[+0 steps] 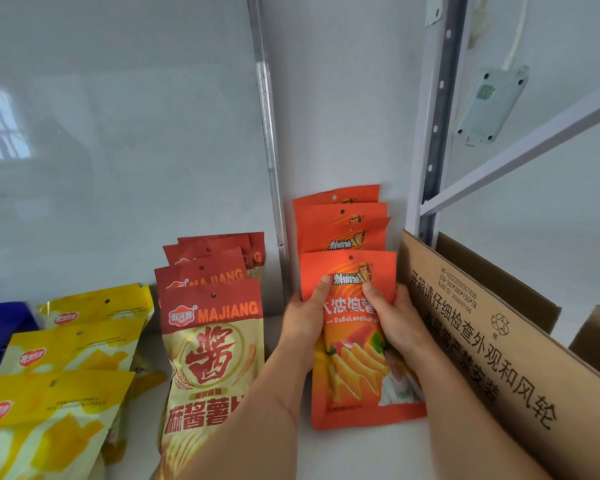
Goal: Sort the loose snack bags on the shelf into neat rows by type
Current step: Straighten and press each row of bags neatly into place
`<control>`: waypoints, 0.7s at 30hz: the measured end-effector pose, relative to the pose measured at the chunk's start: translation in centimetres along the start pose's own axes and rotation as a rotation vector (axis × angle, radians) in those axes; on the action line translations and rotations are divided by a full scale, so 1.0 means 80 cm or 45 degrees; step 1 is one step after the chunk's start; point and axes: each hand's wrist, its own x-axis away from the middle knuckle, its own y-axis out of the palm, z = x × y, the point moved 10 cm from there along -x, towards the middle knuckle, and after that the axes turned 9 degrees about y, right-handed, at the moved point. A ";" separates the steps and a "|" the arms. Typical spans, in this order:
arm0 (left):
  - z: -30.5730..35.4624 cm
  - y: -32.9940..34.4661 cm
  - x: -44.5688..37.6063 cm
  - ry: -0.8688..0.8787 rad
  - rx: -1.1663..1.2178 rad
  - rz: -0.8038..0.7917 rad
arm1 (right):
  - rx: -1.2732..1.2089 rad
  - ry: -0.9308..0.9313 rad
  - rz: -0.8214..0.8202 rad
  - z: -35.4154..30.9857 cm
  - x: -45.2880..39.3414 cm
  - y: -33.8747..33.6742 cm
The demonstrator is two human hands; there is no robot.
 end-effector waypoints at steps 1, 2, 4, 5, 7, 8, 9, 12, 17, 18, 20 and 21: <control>0.002 0.000 0.002 0.017 -0.005 -0.008 | 0.001 -0.005 0.013 0.000 0.002 -0.002; 0.005 0.001 0.004 0.031 -0.018 -0.015 | 0.008 -0.013 0.021 -0.003 0.005 -0.003; 0.009 0.002 0.009 0.050 -0.063 -0.029 | 0.031 -0.026 0.046 -0.006 0.011 -0.007; 0.011 0.002 0.011 0.053 -0.082 -0.032 | 0.053 -0.030 0.061 -0.008 0.013 -0.010; 0.012 0.003 0.016 0.032 -0.102 -0.036 | 0.128 -0.039 0.090 -0.014 0.021 -0.017; 0.010 0.002 0.020 0.003 -0.111 -0.041 | 0.171 -0.048 0.103 -0.018 0.025 -0.021; 0.006 0.000 0.023 -0.033 -0.129 -0.042 | 0.218 -0.054 0.118 -0.020 0.028 -0.023; -0.014 -0.010 0.031 -0.159 -0.178 -0.030 | 0.358 -0.024 0.138 -0.014 0.035 -0.025; 0.003 -0.026 0.033 -0.058 -0.301 0.134 | 0.448 0.005 0.148 0.001 0.035 -0.018; 0.009 -0.029 0.034 -0.017 -0.383 0.162 | 0.457 -0.008 0.152 -0.001 0.036 -0.018; 0.025 -0.032 0.044 0.133 -0.688 0.192 | 0.467 -0.022 0.169 -0.003 0.037 -0.018; 0.039 -0.032 0.051 0.269 -0.880 0.221 | 0.478 -0.020 0.185 -0.003 0.038 -0.020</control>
